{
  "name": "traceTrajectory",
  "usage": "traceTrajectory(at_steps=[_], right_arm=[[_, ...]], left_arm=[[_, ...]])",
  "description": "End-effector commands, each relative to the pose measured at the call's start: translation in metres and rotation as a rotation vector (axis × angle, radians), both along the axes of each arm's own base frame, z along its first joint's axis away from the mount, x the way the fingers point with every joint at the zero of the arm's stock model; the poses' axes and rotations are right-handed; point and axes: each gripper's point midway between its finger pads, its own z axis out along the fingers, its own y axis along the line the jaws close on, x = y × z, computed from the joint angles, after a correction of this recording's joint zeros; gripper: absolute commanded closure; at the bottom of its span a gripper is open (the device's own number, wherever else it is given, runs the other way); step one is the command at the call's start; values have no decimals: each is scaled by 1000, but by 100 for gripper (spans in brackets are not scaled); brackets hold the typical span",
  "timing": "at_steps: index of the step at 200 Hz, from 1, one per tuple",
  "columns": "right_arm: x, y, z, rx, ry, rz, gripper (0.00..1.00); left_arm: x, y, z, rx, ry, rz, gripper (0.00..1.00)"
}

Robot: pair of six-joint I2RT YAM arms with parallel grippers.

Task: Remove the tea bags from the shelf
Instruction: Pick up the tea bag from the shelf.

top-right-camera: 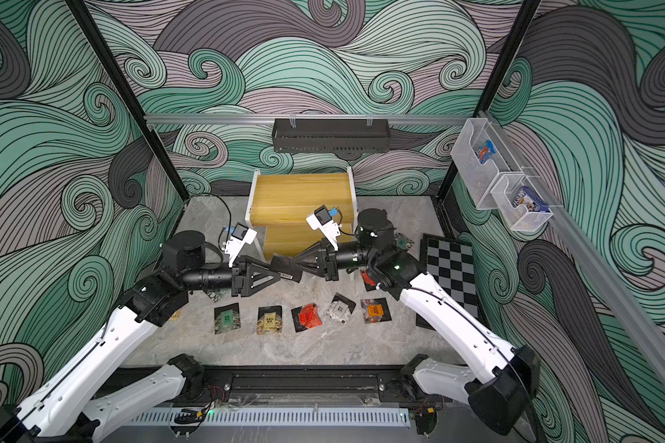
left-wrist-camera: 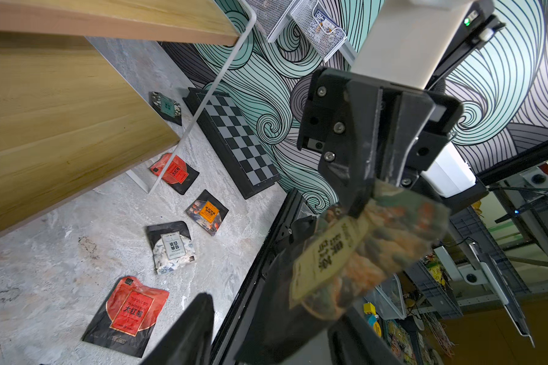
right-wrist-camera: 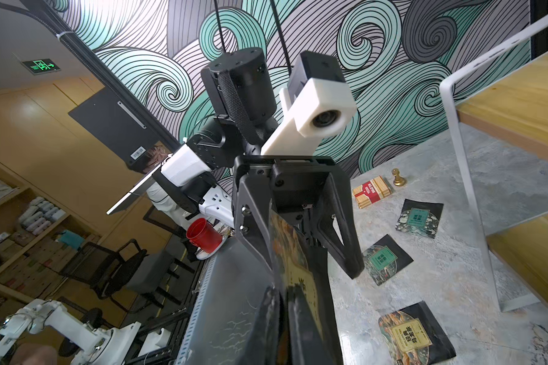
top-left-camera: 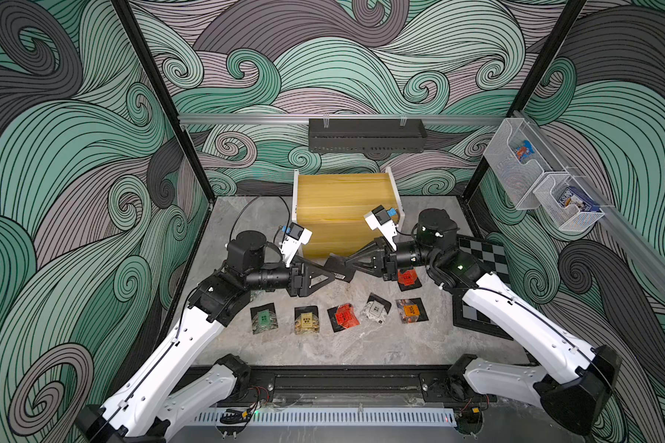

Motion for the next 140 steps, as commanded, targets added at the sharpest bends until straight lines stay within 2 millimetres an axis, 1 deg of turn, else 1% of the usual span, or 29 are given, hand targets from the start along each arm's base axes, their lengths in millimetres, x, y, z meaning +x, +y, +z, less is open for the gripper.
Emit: traceTrajectory(at_steps=[1, 35, 80, 98, 109, 124, 140], right_arm=[[0, -1, 0, 18, 22, 22, 89], [8, -5, -3, 15, 33, -3, 89], [14, -8, -9, 8, 58, -13, 88], [14, -8, -8, 15, 62, -10, 87], [14, -7, -9, 16, 65, -5, 86], [14, -8, -9, 16, 68, -4, 83], [16, -9, -12, 10, 71, -21, 73]], left_arm=[[-1, -1, 21, -22, -61, -4, 48], [-1, 4, 18, 5, -67, 26, 59], [-1, 9, 16, 24, -73, 55, 79], [-1, 9, 15, 26, -72, 57, 88], [-1, 9, 16, 24, -74, 57, 92], [0, 9, 17, 22, -80, 59, 100], [1, 11, 16, 34, -81, 69, 100]])
